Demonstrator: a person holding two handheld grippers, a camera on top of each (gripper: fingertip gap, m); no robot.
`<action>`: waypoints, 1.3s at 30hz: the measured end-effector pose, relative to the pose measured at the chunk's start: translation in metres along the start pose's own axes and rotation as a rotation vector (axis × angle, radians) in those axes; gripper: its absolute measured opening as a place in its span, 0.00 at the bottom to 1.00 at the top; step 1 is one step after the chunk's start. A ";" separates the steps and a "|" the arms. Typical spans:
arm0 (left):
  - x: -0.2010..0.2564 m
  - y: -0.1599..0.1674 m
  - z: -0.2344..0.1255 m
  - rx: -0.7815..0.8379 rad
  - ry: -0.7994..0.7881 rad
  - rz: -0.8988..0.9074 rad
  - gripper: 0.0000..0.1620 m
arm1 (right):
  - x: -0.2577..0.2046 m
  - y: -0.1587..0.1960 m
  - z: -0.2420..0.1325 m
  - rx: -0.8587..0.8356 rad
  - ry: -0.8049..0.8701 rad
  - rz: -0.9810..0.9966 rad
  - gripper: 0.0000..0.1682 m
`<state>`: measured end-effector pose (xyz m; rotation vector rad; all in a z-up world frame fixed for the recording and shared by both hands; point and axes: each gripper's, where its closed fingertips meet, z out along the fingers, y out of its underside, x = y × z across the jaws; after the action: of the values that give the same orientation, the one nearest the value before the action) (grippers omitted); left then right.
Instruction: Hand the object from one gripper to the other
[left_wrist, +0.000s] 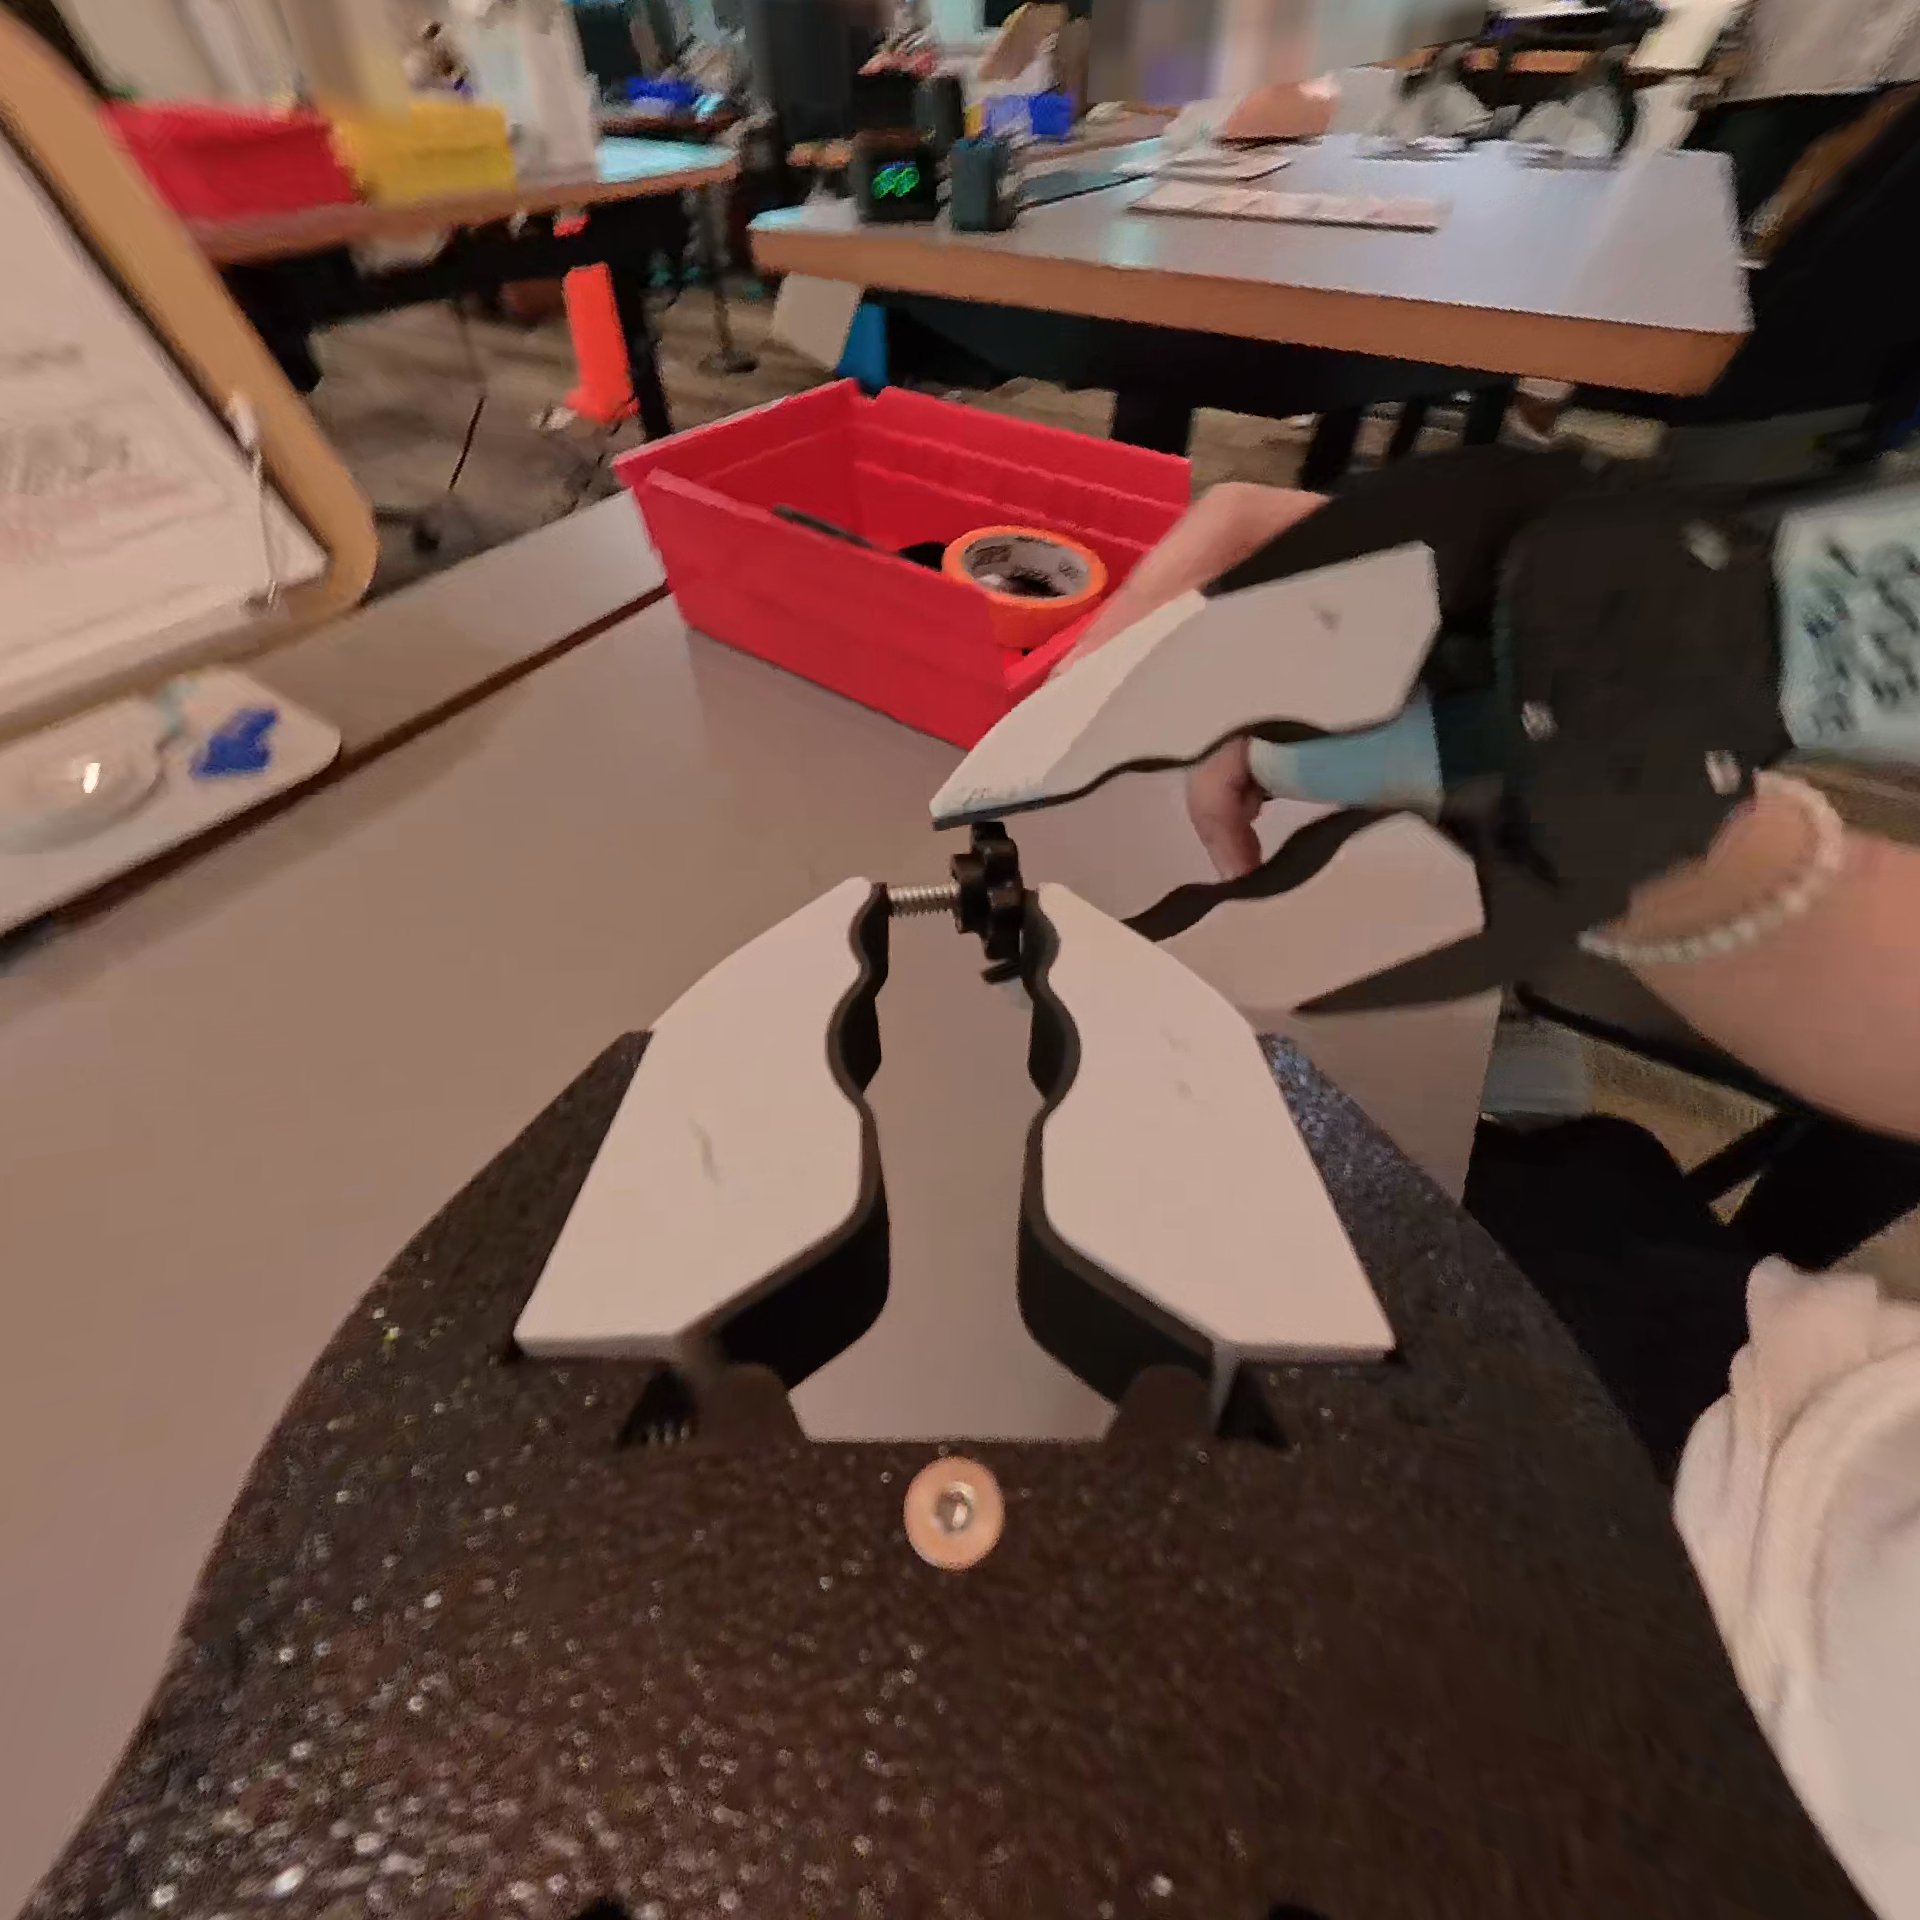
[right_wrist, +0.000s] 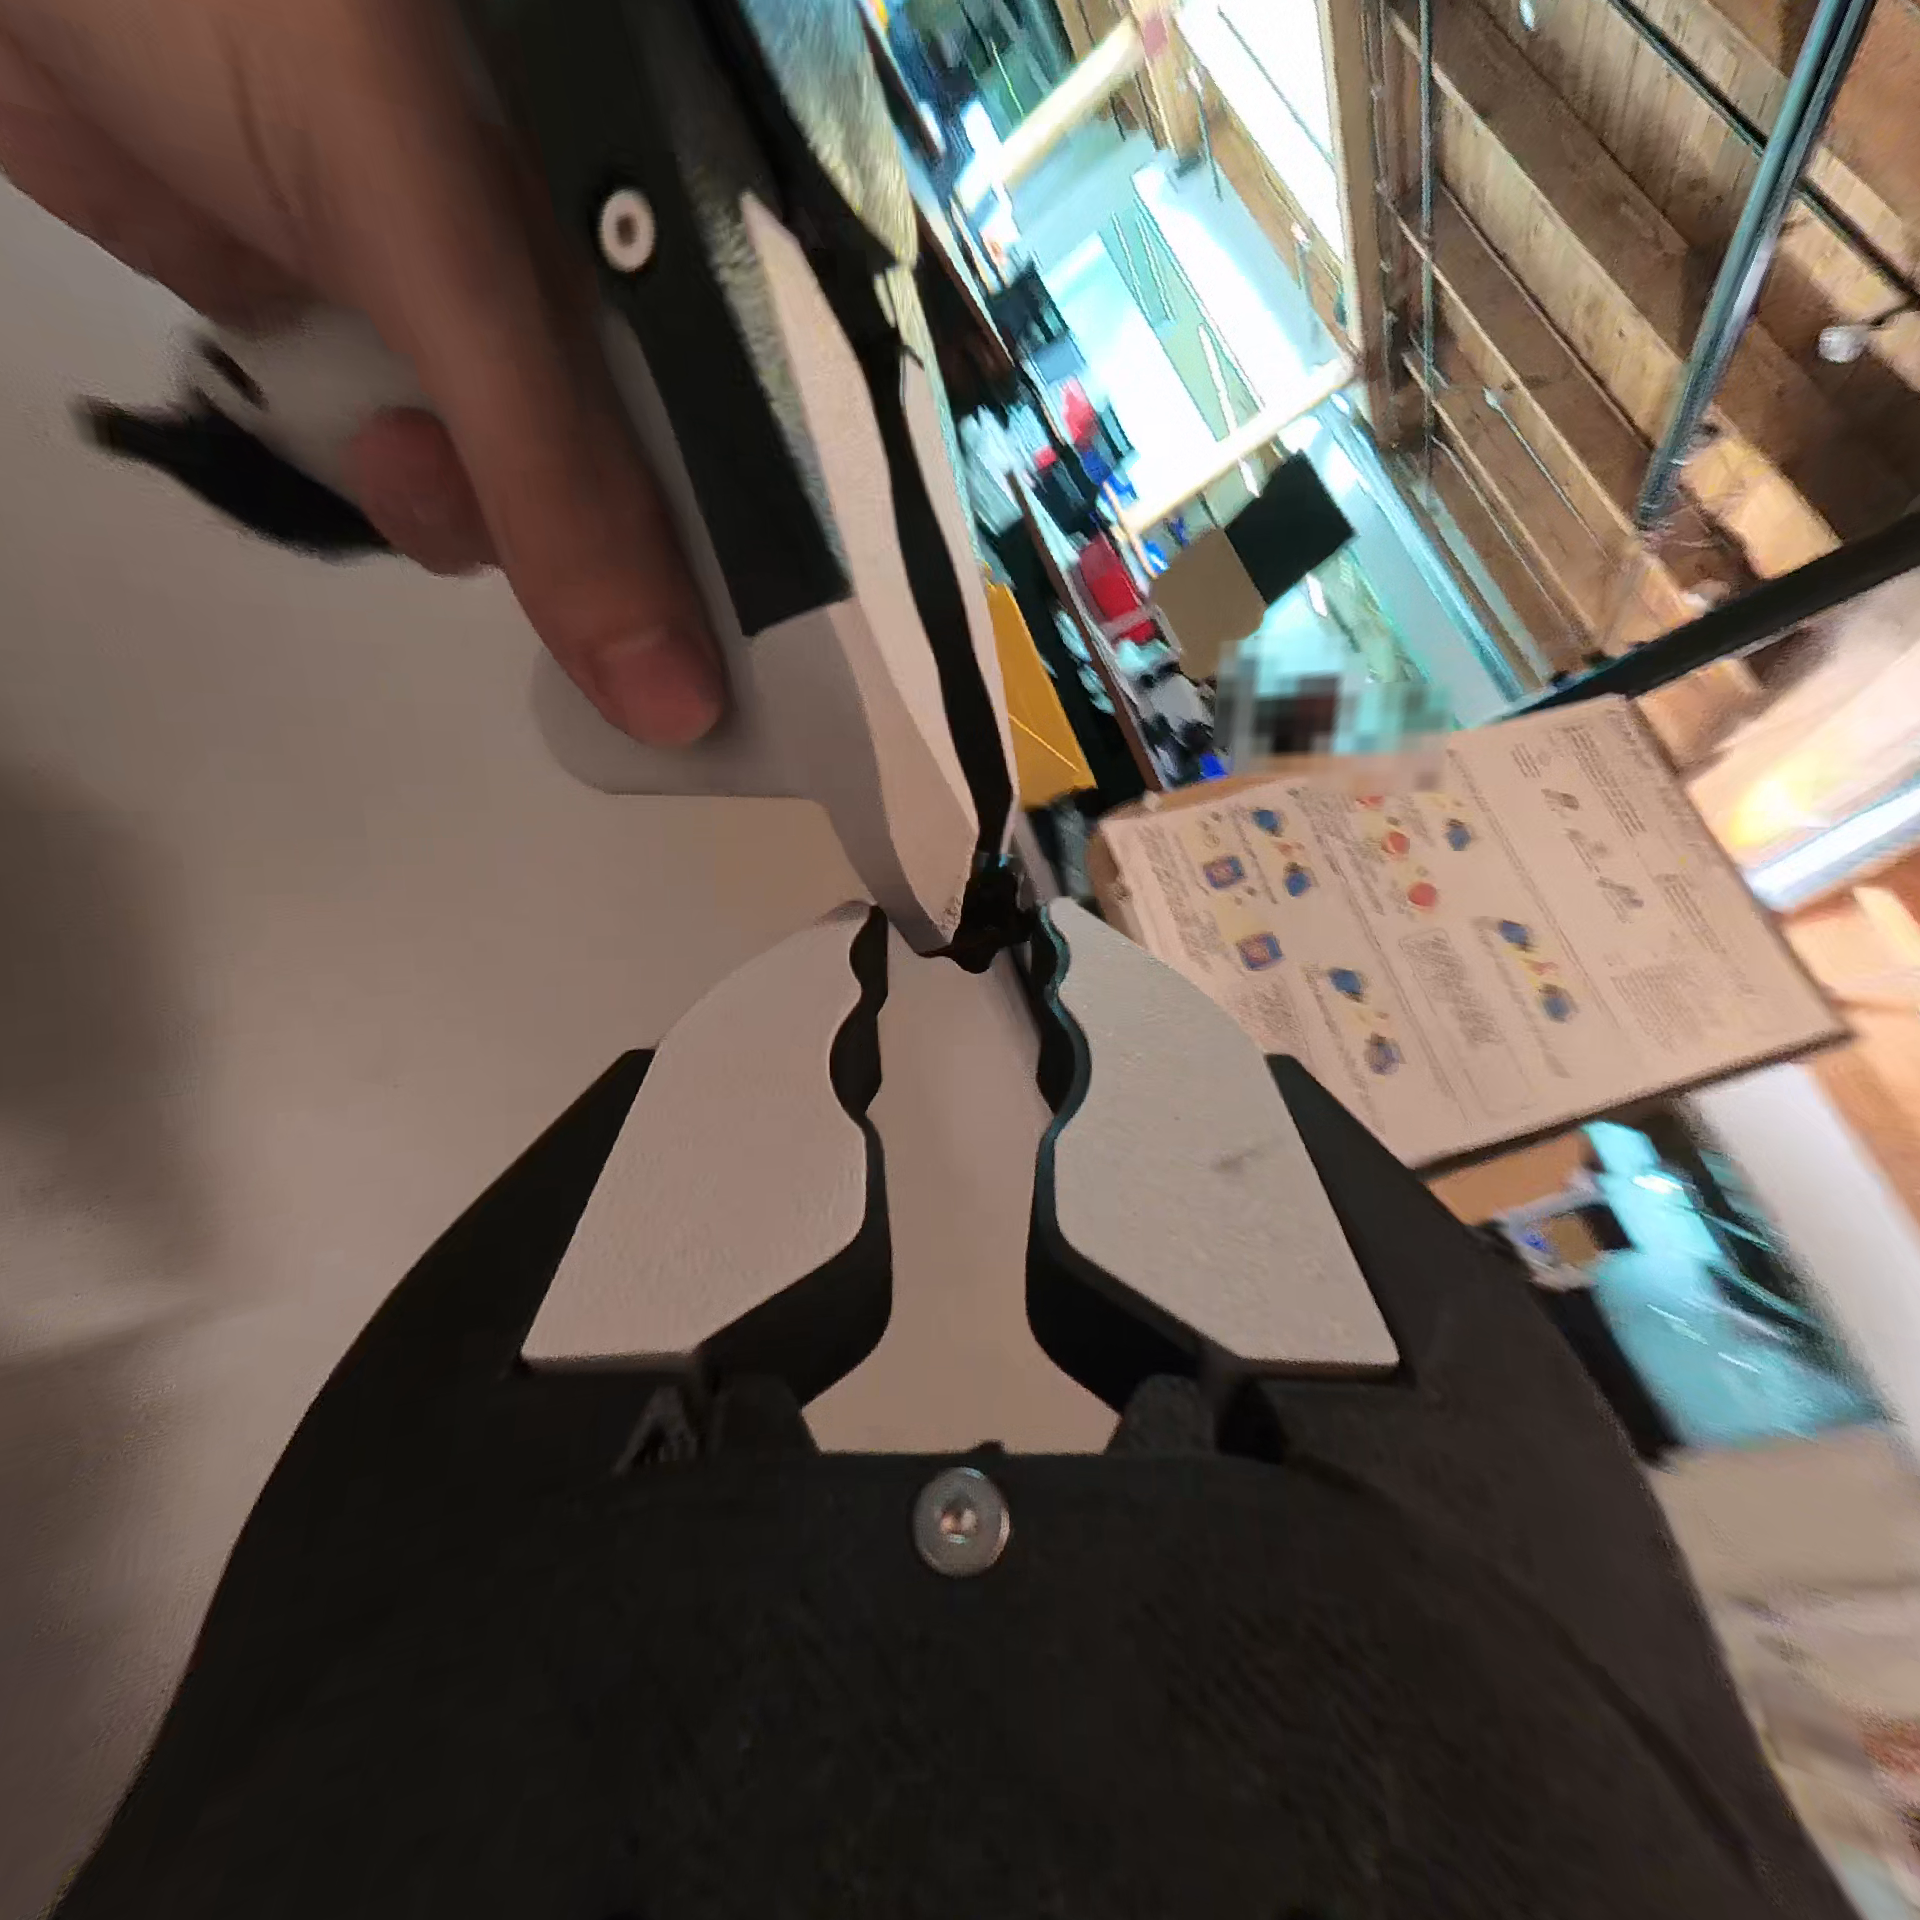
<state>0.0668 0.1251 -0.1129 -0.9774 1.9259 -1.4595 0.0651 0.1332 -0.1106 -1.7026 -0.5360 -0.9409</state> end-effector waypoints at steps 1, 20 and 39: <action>0.001 -0.003 -0.003 0.033 0.035 0.045 0.15 | -0.001 -0.005 -0.004 0.057 -0.050 0.086 0.17; 0.038 -0.025 -0.046 0.504 0.387 0.420 0.15 | -0.007 -0.059 -0.028 0.438 -0.925 1.706 0.33; 0.033 -0.008 -0.037 0.379 0.396 0.364 0.24 | -0.009 -0.042 -0.016 0.358 -0.674 1.317 0.14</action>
<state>0.0208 0.1188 -0.0942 -0.1631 1.8545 -1.7918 0.0237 0.1329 -0.0914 -1.5457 0.0822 0.6469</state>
